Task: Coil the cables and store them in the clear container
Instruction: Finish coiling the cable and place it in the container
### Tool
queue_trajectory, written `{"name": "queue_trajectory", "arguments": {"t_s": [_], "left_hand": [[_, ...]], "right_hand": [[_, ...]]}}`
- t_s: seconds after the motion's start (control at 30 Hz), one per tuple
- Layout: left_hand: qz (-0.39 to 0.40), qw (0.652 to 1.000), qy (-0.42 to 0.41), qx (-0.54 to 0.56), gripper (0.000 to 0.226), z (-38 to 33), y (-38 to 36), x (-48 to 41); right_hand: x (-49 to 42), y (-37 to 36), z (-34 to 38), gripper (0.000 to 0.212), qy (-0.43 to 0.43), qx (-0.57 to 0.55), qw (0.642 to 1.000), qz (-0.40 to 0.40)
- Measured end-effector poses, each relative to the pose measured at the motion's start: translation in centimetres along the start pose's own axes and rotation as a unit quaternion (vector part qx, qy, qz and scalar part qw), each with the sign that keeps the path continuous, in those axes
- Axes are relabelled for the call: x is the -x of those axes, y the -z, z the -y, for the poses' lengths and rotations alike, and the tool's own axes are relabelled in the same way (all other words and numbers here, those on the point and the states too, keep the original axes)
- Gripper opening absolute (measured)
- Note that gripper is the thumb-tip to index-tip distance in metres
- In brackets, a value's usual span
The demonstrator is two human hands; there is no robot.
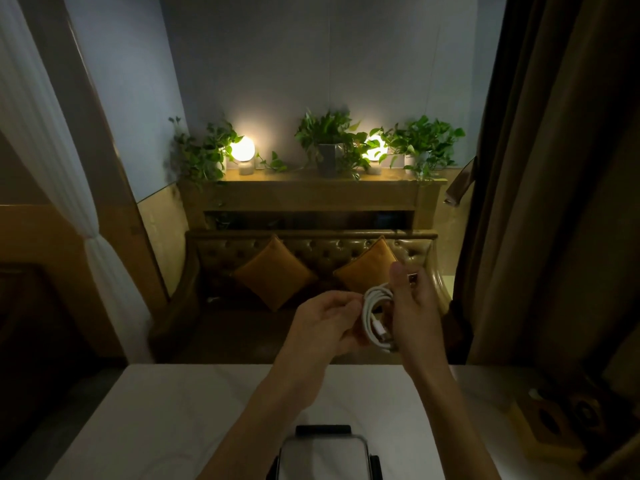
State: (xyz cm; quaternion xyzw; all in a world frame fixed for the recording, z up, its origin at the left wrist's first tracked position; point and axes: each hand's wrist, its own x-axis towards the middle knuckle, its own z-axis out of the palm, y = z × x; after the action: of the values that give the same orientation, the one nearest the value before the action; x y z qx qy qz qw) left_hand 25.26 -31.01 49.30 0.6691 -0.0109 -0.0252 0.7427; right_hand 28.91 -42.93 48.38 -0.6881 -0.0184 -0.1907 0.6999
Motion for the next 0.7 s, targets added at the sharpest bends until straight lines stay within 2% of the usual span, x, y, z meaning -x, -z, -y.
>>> {"name": "queue_trajectory", "arguments": {"t_s": [0.07,0.13,0.23,0.4,0.5,0.53,0.6,0.67,0.7], "left_hand": [[0.026,1.0,0.005,0.011,0.023,-0.1,0.1,0.1],[0.046,0.999,0.001,-0.024,0.03,-0.1,0.2,0.2],[0.055,0.997,0.009,-0.056,0.032,-0.1,0.5,0.0],[0.183,0.981,0.041,0.05,0.039,-0.1,1.7,-0.1],[0.222,0.971,0.062,0.062,0.064,-0.9,2.0,-1.0],[0.211,0.975,0.065,0.007,0.068,-1.0,1.8,-1.1],[0.14,0.986,0.044,-0.081,0.069,-0.7,1.4,-0.6],[0.107,0.991,-0.036,-0.078,0.073,0.1,0.8,0.6],[0.084,0.99,-0.073,-0.082,0.067,0.5,0.5,1.1]], "right_hand": [[0.0,0.0,0.0,0.014,0.016,0.011,1.0,-0.002],[0.1,0.0,0.0,0.006,0.035,0.027,0.999,0.01],[0.1,-0.1,0.0,0.009,0.056,0.036,0.998,0.015],[0.2,0.0,0.1,0.013,0.061,0.02,0.997,0.034],[0.1,-0.2,-0.3,0.012,0.06,0.028,0.997,0.027],[0.1,-0.3,-0.5,0.011,0.056,0.029,0.998,0.021],[0.0,-0.5,-0.6,0.011,0.053,0.026,0.998,0.01],[-0.1,-0.4,-0.6,0.009,0.056,0.028,0.998,0.015],[0.0,-0.3,-0.6,0.01,0.057,0.028,0.998,0.021]]}}
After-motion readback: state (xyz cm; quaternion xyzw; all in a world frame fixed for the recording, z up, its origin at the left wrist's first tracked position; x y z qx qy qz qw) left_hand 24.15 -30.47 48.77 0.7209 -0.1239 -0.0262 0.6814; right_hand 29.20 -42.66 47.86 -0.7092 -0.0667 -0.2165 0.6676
